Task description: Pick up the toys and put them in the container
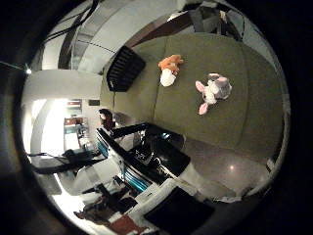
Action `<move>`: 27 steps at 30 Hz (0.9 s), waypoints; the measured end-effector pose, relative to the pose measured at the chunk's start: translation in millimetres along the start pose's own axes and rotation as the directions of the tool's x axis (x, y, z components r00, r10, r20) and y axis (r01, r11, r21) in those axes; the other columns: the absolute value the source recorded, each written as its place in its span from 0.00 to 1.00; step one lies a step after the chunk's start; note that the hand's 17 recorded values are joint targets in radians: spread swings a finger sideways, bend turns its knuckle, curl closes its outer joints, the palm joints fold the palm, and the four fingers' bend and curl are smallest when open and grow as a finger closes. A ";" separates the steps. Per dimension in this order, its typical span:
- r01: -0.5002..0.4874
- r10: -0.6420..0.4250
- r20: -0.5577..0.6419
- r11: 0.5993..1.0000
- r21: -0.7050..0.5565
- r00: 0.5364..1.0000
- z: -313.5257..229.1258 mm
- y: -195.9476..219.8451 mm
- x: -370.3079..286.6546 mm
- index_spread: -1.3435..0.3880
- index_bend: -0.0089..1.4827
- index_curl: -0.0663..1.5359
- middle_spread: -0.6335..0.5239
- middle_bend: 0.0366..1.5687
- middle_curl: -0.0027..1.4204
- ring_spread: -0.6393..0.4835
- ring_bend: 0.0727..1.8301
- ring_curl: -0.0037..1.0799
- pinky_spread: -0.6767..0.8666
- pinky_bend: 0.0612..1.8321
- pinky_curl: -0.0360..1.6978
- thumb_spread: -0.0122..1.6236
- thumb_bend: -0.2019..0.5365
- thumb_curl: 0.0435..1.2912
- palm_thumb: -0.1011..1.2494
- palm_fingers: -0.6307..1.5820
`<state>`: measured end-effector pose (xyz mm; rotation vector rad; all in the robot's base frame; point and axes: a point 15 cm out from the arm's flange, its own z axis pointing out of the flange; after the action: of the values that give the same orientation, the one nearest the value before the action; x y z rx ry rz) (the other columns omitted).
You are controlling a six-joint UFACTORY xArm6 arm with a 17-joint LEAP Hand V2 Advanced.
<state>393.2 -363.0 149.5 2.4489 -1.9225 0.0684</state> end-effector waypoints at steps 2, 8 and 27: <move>0.000 0.000 0.013 1.000 -0.009 1.000 15.1 -4.2 5.1 0.56 0.12 0.23 0.54 0.11 0.24 0.63 0.17 0.24 0.60 0.23 0.27 0.68 0.24 0.19 0.40 0.37; 0.015 -0.015 0.017 1.000 -0.009 1.000 67.3 -20.6 14.2 0.56 0.12 0.23 0.57 0.10 0.23 0.68 0.14 0.22 0.61 0.22 0.23 0.65 0.24 0.19 0.37 0.32; 0.041 -0.041 0.028 0.999 -0.004 0.999 196.8 -65.7 22.0 0.57 0.12 0.22 0.58 0.10 0.22 0.71 0.09 0.23 0.61 0.16 0.16 0.62 0.24 0.19 0.33 0.28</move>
<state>465.7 -378.4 -45.5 2.4981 -1.8802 0.0288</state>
